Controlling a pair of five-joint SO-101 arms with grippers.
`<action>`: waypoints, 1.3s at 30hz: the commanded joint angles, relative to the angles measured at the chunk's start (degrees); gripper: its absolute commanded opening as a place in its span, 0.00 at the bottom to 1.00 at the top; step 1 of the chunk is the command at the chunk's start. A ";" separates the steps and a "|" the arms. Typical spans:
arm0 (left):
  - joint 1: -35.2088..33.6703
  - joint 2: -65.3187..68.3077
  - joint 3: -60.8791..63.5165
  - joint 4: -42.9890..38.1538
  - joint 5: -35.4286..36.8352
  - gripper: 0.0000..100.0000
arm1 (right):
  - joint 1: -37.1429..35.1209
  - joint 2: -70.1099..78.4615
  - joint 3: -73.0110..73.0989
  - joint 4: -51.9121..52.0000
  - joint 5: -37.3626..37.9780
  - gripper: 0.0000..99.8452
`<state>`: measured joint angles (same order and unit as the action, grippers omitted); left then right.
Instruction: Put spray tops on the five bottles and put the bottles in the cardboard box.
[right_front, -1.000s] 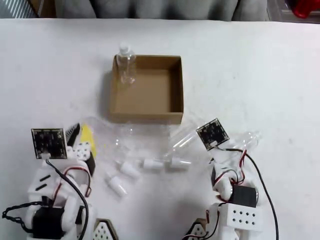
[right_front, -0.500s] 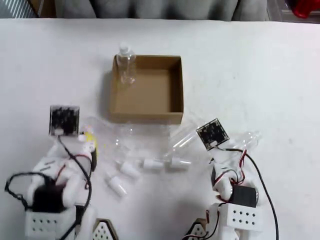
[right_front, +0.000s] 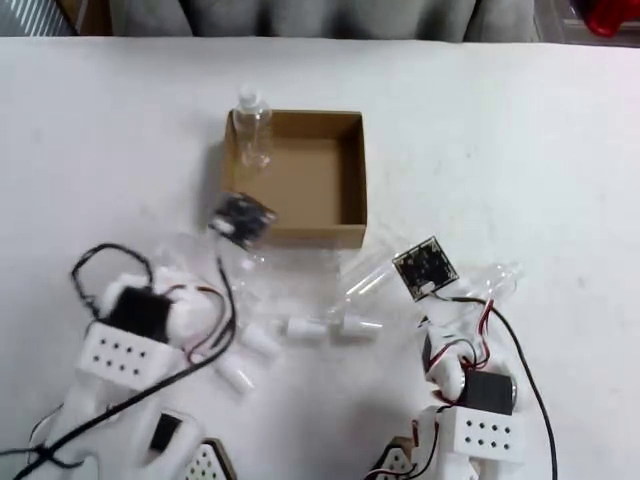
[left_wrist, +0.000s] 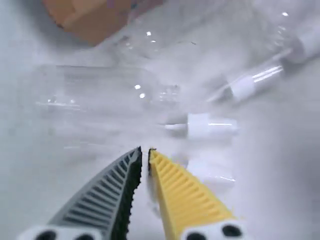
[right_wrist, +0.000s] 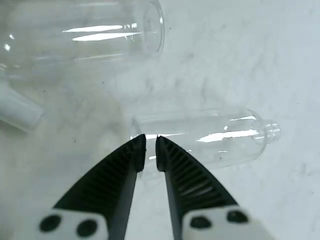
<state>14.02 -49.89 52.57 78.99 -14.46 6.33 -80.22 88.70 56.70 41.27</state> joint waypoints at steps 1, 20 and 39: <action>7.08 2.95 -3.25 -2.20 1.23 0.02 | 1.19 0.66 1.49 0.31 0.44 0.02; 12.88 27.91 -2.20 -20.92 2.64 0.02 | 1.19 0.66 1.49 0.22 0.44 0.02; -2.15 36.09 -2.11 -36.57 2.90 0.02 | 1.19 0.66 1.49 0.22 0.44 0.02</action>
<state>13.67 -13.76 52.40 45.41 -12.00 6.33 -80.22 88.70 56.70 41.27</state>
